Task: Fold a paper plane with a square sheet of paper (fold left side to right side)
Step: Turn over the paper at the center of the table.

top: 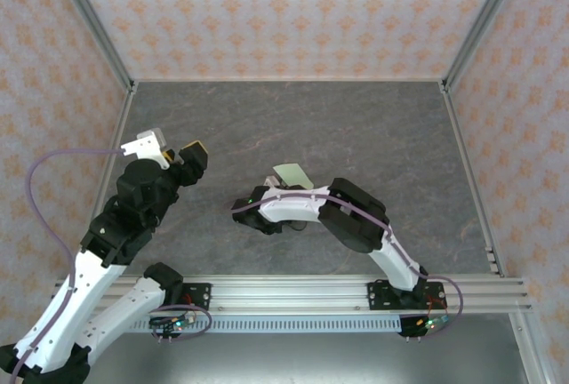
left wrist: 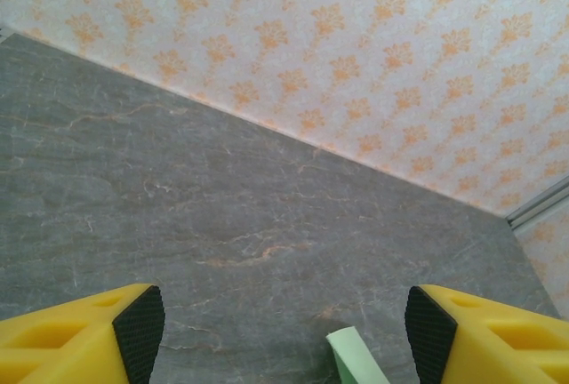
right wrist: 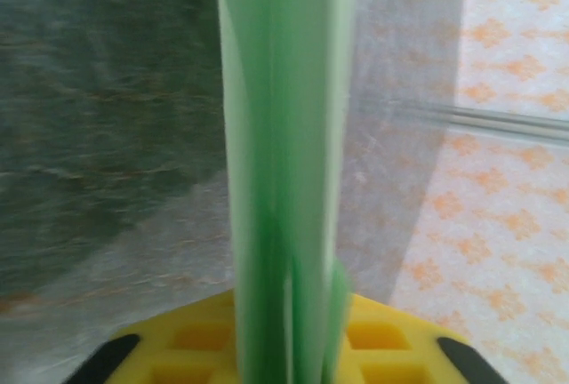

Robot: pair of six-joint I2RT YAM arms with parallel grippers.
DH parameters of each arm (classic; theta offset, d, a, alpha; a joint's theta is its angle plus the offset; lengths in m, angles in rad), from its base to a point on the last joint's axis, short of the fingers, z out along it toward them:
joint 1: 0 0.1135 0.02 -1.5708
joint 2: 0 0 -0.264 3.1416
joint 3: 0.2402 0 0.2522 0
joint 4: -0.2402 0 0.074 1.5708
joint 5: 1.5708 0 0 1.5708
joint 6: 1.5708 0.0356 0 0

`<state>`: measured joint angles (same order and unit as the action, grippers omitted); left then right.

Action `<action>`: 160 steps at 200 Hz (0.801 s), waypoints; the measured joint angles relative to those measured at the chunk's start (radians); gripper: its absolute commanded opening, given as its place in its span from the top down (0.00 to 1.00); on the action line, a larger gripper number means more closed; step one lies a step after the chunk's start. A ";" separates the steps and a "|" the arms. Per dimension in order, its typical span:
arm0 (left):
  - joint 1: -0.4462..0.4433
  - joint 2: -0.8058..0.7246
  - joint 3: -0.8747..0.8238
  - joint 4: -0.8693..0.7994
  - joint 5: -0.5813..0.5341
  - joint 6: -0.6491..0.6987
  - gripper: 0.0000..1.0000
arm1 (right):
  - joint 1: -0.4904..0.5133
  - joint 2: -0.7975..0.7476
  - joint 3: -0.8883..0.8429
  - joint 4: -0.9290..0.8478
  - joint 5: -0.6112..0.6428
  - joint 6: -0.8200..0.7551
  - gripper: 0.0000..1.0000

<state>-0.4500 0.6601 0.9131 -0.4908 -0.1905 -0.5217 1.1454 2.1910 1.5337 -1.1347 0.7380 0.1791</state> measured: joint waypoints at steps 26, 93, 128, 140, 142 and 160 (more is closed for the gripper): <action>0.000 0.014 0.000 0.000 0.004 0.000 0.24 | 0.000 -0.083 -0.064 0.076 -0.141 -0.031 0.49; 0.000 0.193 -0.031 0.050 0.133 -0.029 0.24 | -0.027 -0.588 -0.300 0.286 -0.415 0.001 0.15; -0.011 0.370 -0.131 0.187 0.332 -0.125 0.23 | -0.198 -0.867 -0.486 0.439 -0.563 0.071 0.01; -0.034 0.449 -0.156 0.238 0.396 -0.159 0.24 | -0.281 -0.966 -0.567 0.504 -0.626 0.108 0.00; -0.038 0.462 -0.157 0.245 0.406 -0.164 0.24 | -0.296 -0.982 -0.582 0.517 -0.637 0.112 0.00; -0.086 0.589 -0.163 0.318 0.484 -0.202 0.24 | -0.414 -1.124 -0.703 0.604 -0.731 0.172 0.00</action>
<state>-0.5362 1.2488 0.7506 -0.1730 0.2932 -0.7238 0.7315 1.0668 0.8303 -0.5304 0.0067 0.3511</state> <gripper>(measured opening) 0.761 0.999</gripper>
